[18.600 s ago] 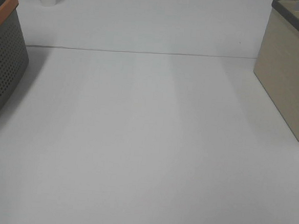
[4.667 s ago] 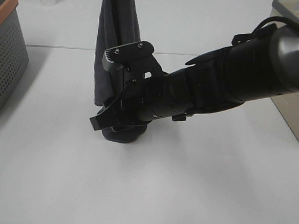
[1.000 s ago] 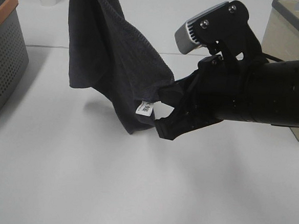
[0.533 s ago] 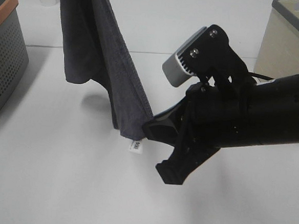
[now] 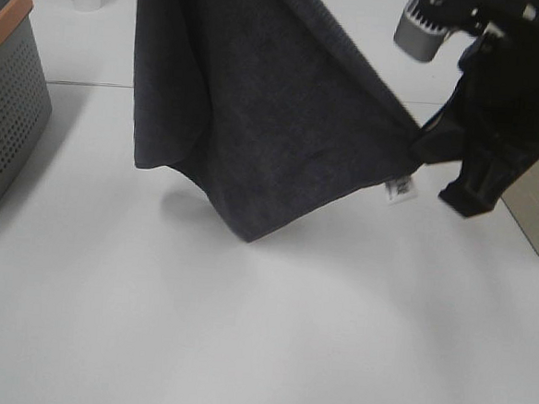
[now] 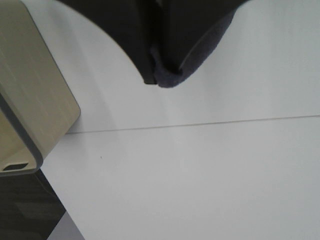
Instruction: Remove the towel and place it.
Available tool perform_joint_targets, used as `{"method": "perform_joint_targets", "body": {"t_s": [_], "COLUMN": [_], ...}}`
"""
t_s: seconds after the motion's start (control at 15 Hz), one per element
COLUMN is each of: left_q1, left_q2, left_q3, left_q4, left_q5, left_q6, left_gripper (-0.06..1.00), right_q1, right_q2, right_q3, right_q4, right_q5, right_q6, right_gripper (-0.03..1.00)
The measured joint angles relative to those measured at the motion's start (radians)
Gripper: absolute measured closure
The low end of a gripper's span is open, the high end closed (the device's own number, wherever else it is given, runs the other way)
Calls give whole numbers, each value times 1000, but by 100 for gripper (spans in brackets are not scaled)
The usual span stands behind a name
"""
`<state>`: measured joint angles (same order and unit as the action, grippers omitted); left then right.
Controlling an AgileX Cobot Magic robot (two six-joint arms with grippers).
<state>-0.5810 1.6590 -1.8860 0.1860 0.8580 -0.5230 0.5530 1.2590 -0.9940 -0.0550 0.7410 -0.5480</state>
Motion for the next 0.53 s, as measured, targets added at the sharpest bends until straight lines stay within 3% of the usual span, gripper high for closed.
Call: {"method": "perform_joint_targets", "body": {"t_s": [0.33,0.53], "left_q1": [0,0], "left_q2": [3,4], "left_q3": [152,238], "left_q4": [81,135], "left_q5": [-142,-222], "left_q6": [-176,-278], "left_gripper": [94,94], "right_q1": [-5,-88], "right_q2": [23,126], "right_q3": [-238,-345], "right_q4": [-220,-238], "right_q5": [89,146], "right_q6": [1,-2], "right_gripper": [95,95]}}
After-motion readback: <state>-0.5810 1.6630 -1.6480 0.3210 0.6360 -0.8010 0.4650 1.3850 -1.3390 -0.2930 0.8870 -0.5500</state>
